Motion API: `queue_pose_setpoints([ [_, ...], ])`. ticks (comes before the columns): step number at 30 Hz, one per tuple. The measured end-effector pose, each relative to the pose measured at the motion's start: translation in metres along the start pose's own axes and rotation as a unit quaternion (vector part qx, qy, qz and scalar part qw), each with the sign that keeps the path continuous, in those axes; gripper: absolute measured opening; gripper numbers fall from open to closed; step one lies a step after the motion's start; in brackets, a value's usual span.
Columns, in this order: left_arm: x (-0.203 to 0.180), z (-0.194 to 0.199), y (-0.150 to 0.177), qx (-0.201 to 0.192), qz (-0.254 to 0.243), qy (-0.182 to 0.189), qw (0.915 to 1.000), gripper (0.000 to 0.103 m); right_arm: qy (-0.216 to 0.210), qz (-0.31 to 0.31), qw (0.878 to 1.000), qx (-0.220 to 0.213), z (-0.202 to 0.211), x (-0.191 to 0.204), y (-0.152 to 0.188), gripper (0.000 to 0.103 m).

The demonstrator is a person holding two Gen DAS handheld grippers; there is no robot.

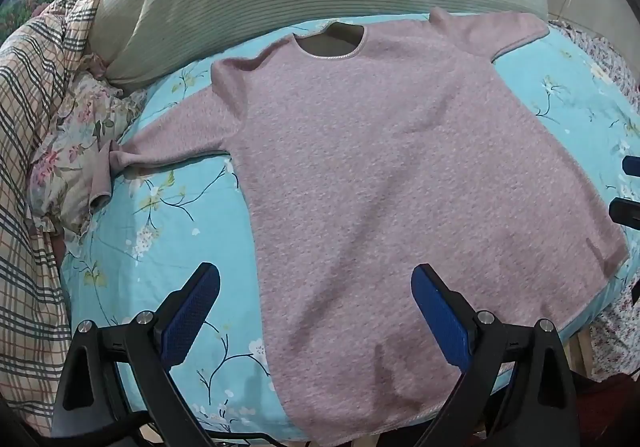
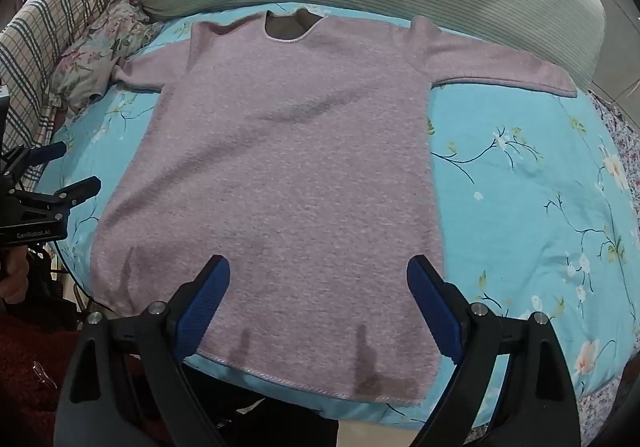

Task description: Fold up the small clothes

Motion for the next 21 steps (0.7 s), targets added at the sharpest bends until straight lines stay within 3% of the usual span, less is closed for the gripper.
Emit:
queue_pose_setpoints([
  [21, 0.007, -0.006, 0.000, -0.012, 0.004, -0.005, 0.9999, 0.097, 0.001, 0.002, 1.000, 0.001, -0.010, 0.013, -0.002, 0.090],
])
Point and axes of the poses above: each gripper's, at about its wrist camera, not at the fingertips, and z roughly against the way its jaws point, x to its left, y to its underside, the point moved 1 cm from there along -z, roughly the way its jaws point, and after that the axes turned 12 degrees about -x, right-handed, at the moved point
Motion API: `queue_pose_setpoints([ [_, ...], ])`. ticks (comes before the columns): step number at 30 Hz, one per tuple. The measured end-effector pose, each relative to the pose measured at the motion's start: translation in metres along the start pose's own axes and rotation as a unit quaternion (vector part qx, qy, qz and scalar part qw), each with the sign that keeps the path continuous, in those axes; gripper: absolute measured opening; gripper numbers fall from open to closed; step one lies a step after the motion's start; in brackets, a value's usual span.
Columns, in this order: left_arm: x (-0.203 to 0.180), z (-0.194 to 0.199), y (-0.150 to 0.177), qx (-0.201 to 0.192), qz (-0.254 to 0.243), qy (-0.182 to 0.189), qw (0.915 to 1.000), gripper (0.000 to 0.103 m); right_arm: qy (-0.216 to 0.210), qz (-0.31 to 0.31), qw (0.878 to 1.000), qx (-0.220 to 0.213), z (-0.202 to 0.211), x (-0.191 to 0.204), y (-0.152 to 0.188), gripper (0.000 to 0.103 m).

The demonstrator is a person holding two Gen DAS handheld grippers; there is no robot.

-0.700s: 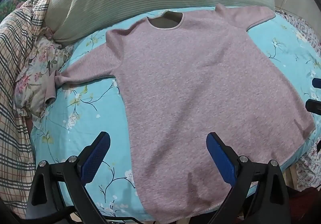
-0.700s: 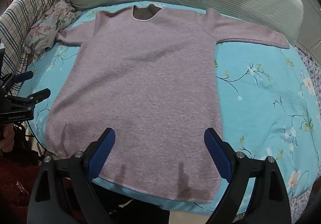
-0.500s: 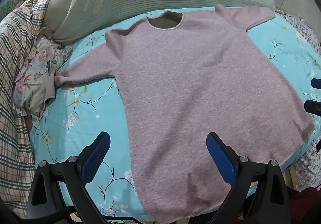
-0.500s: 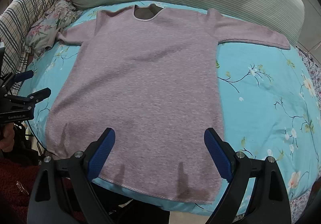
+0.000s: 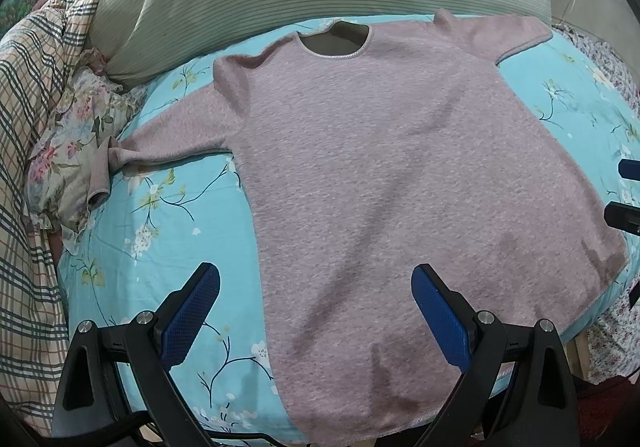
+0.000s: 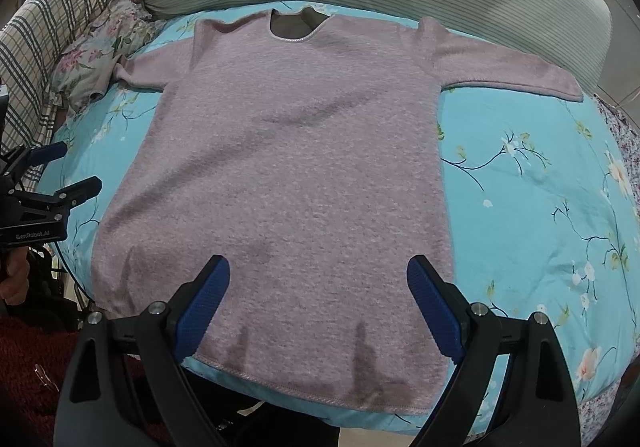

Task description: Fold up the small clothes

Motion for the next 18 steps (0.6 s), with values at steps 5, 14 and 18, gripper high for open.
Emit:
queue_pose_setpoints([
  [5, 0.001, -0.003, -0.001, 0.002, 0.001, 0.002, 1.0000, 0.097, 0.004, 0.000, 1.000, 0.004, -0.001, -0.002, -0.002, 0.090],
  [14, 0.000, -0.008, -0.005, 0.015, 0.001, 0.002, 0.9999, 0.097, 0.006, 0.000, 1.000, 0.018, -0.005, -0.011, -0.011, 0.090],
  [18, -0.002, -0.010, -0.008, 0.015, 0.000, 0.003, 0.9999, 0.097, 0.008, -0.001, 1.000, 0.015, -0.006, -0.018, -0.016, 0.090],
])
Point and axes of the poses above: each gripper's, at about its wrist camera, not at the fingertips, and z roughly against the way its jaws point, x to its left, y to its underside, the point moved 1 cm from there along -z, roughly the way its jaws point, and after that the axes turned 12 degrees about -x, right-handed, at the moved point
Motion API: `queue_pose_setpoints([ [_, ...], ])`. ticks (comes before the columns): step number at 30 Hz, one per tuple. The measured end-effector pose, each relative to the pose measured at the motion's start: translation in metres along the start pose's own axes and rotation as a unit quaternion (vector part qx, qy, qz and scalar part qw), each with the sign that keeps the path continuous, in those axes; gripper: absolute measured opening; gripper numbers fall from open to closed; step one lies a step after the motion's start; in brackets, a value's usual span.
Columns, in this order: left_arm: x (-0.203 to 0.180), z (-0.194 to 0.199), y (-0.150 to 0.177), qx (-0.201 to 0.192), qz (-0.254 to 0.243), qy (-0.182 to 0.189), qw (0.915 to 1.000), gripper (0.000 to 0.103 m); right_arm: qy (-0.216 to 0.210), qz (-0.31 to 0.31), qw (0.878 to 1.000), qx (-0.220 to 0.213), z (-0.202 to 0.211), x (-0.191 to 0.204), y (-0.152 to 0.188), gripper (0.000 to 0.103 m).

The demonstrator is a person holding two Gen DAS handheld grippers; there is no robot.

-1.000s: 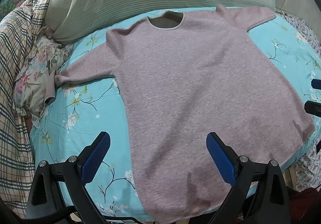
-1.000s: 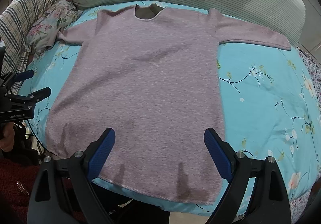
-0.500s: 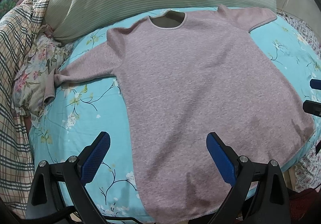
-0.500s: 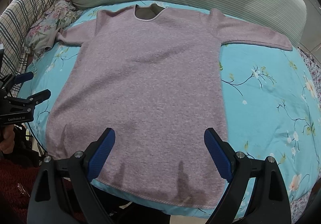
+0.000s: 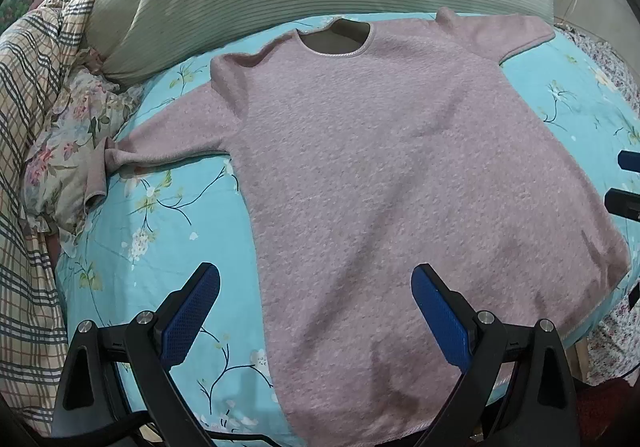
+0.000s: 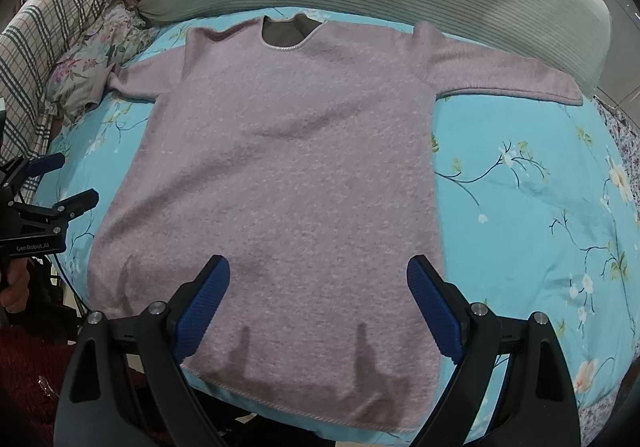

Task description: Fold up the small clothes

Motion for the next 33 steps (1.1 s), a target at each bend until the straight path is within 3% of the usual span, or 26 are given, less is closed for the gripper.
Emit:
queue_pose_setpoints([
  [13, -0.007, -0.009, -0.013, 0.004, 0.005, 0.007, 1.0000, 0.097, -0.018, -0.013, 1.000, -0.002, -0.007, -0.015, -0.011, 0.090],
  [17, -0.008, -0.015, -0.016, 0.004, 0.005, 0.006, 1.0000, 0.097, -0.023, -0.041, 0.999, -0.002, -0.017, -0.039, -0.017, 0.090],
  [23, 0.002, -0.035, -0.029, 0.002, 0.029, -0.010, 0.9995, 0.097, -0.014, -0.135, 0.991, -0.014, -0.047, -0.122, -0.035, 0.090],
  [29, 0.011, -0.067, -0.060, -0.009, 0.070, -0.026, 0.9972, 0.097, 0.024, -0.247, 0.968, -0.049, -0.091, -0.239, -0.062, 0.090],
  [31, 0.011, -0.079, -0.069, -0.004, 0.065, -0.038, 0.9971, 0.097, 0.044, -0.292, 0.953, -0.062, -0.109, -0.285, -0.073, 0.082],
  [33, 0.009, -0.090, -0.075, 0.003, 0.068, -0.039, 0.9969, 0.097, 0.060, -0.321, 0.942, -0.077, -0.120, -0.321, -0.083, 0.068],
])
Point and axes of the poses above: each gripper's, at about its wrist camera, not at the fingertips, and z roughly against the way its jaws point, x to its left, y to its underside, the point moved 1 cm from there along -z, roughly the way its jaws point, and after that the axes turned 12 degrees about -x, right-handed, at the moved point
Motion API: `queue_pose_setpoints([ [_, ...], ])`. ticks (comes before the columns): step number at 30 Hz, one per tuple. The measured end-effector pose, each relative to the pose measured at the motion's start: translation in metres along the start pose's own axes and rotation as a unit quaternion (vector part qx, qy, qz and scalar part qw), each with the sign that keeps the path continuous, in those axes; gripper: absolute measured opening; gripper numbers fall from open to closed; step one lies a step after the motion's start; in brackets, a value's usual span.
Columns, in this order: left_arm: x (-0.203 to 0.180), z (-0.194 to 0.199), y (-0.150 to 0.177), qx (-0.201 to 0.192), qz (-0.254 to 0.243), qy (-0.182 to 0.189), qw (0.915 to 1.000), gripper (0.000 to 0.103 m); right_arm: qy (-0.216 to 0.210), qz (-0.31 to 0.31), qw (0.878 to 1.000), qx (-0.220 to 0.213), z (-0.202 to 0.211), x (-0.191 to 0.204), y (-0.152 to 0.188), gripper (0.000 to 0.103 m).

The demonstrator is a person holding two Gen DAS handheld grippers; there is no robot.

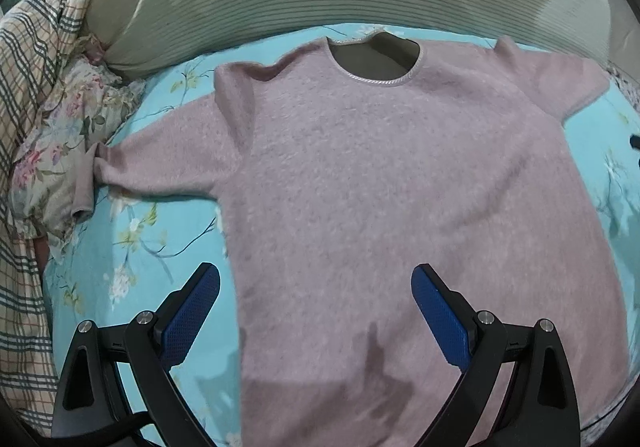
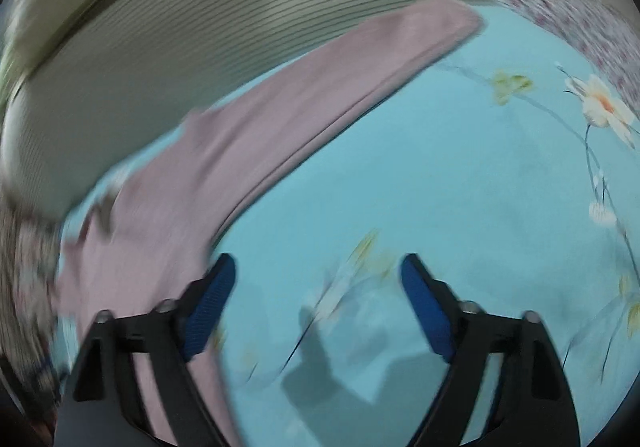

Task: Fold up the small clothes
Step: 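Grasp the sweater's sleeve cuff with the right gripper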

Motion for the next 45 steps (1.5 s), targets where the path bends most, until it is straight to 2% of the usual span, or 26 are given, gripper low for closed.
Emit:
queue_pose_setpoints([
  [4, -0.016, -0.025, -0.005, 0.031, -0.004, 0.000, 0.9995, 0.097, 0.021, -0.060, 0.997, -0.036, -0.040, -0.040, -0.053, 0.062],
  [7, -0.030, -0.042, -0.007, 0.047, -0.007, 0.005, 0.9988, 0.097, 0.043, -0.070, 0.995, -0.051, -0.068, -0.058, -0.085, 0.059],
  [9, -0.039, -0.051, -0.009, 0.056, -0.011, 0.006, 0.9983, 0.097, 0.044, -0.098, 0.993, -0.058, -0.087, -0.075, -0.106, 0.056],
  [17, -0.061, -0.083, -0.018, 0.078, -0.016, 0.007, 0.9968, 0.097, 0.046, -0.161, 0.981, -0.094, -0.122, -0.119, -0.161, 0.051],
  [19, -0.064, -0.089, -0.022, 0.080, -0.013, 0.008, 0.9967, 0.097, 0.046, -0.163, 0.981, -0.098, -0.125, -0.122, -0.167, 0.043],
  [23, -0.070, -0.095, -0.026, 0.083, -0.009, 0.013, 0.9965, 0.097, 0.035, -0.152, 0.983, -0.094, -0.125, -0.117, -0.176, 0.007],
  [26, -0.076, -0.097, -0.028, 0.082, -0.010, 0.019, 0.9964, 0.097, 0.008, -0.122, 0.987, -0.101, -0.109, -0.095, -0.171, 0.007],
  [32, -0.077, -0.092, -0.029, 0.072, -0.006, 0.029, 0.9969, 0.097, -0.090, -0.012, 0.993, -0.075, -0.073, 0.003, -0.126, 0.006],
  [35, -0.071, -0.085, -0.030, 0.064, -0.004, 0.030, 0.9975, 0.097, -0.147, 0.012, 0.988, -0.049, -0.059, 0.058, -0.088, 0.006],
  [39, -0.059, -0.073, -0.028, 0.052, 0.002, 0.026, 0.9983, 0.097, -0.223, 0.008, 0.975, -0.002, -0.056, 0.129, -0.031, 0.006],
  [45, -0.021, -0.063, -0.019, 0.042, 0.030, 0.013, 0.9986, 0.097, -0.298, -0.007, 0.952, 0.068, -0.066, 0.223, 0.046, 0.006],
])
Point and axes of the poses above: each gripper's, at about its wrist camera, not at the fingertips, and z roughly against the way its jaws point, x to its left, y to its underside, the point moved 1 cm from there along -z, roughly the way its jaws point, and after that the axes turned 12 degrees about -x, right-handed, at the moved point
